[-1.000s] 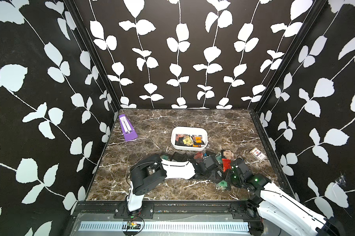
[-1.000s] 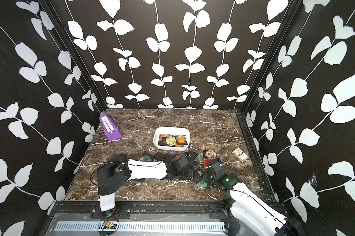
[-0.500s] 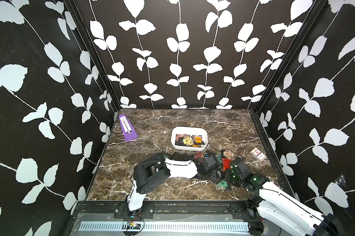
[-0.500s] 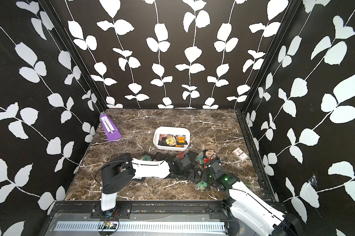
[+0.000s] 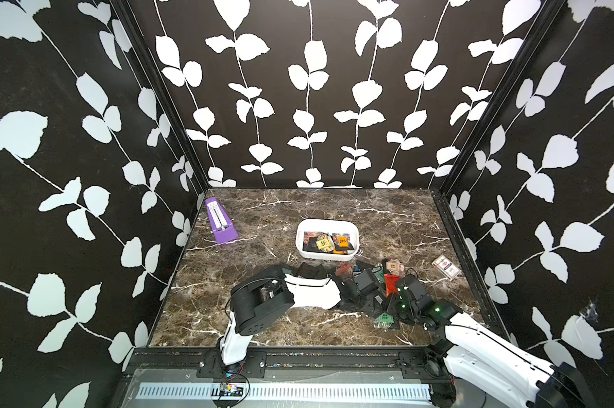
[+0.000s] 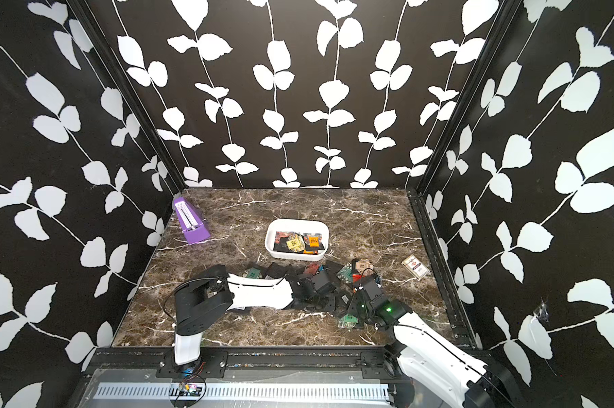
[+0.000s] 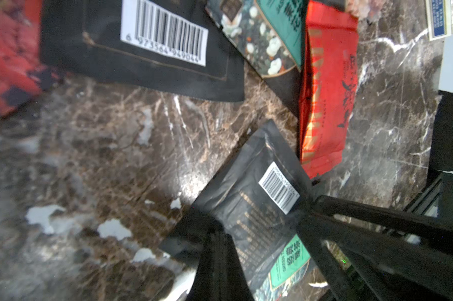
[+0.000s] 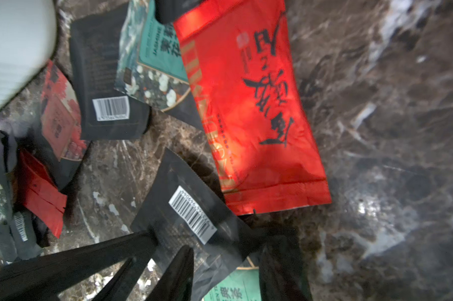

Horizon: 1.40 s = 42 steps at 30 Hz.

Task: Put the tea bags into the storage box
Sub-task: Pick up the tea bag from the center of the board.

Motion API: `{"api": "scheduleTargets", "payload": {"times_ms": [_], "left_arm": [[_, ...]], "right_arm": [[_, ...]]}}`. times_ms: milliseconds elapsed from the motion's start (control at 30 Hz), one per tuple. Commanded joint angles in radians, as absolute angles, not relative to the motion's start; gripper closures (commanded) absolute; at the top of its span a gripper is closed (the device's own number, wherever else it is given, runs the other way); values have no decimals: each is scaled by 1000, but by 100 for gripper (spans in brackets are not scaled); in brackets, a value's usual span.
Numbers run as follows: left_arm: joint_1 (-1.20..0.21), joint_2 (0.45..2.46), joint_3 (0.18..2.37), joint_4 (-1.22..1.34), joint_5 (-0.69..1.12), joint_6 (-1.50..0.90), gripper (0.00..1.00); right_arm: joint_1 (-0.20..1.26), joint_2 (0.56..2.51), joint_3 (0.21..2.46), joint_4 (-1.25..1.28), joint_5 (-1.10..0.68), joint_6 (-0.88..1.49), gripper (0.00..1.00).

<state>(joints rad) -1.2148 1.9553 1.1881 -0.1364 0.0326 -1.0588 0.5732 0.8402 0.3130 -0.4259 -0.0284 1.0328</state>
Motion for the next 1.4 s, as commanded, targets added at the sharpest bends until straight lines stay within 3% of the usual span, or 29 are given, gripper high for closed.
{"api": "scheduleTargets", "payload": {"times_ms": [0, 200, 767, 1100, 1367], "left_arm": [[-1213, 1947, 1146, -202, 16, -1063, 100], [-1216, 1947, 1141, -198, 17, -1063, 100], [-1218, 1930, 1114, -166, 17, -1059, 100], [-1219, 1812, 1058, -107, -15, -1030, 100], [-1215, 1584, 985, -127, -173, -966, 84]], "right_arm": [[568, 849, 287, -400, -28, 1035, 57], [568, 867, 272, -365, -28, 1041, 62], [568, 873, 276, -309, -18, 1051, 100], [568, 814, 355, -393, -21, 1028, 100], [567, 735, 551, -518, -54, 998, 100]]}}
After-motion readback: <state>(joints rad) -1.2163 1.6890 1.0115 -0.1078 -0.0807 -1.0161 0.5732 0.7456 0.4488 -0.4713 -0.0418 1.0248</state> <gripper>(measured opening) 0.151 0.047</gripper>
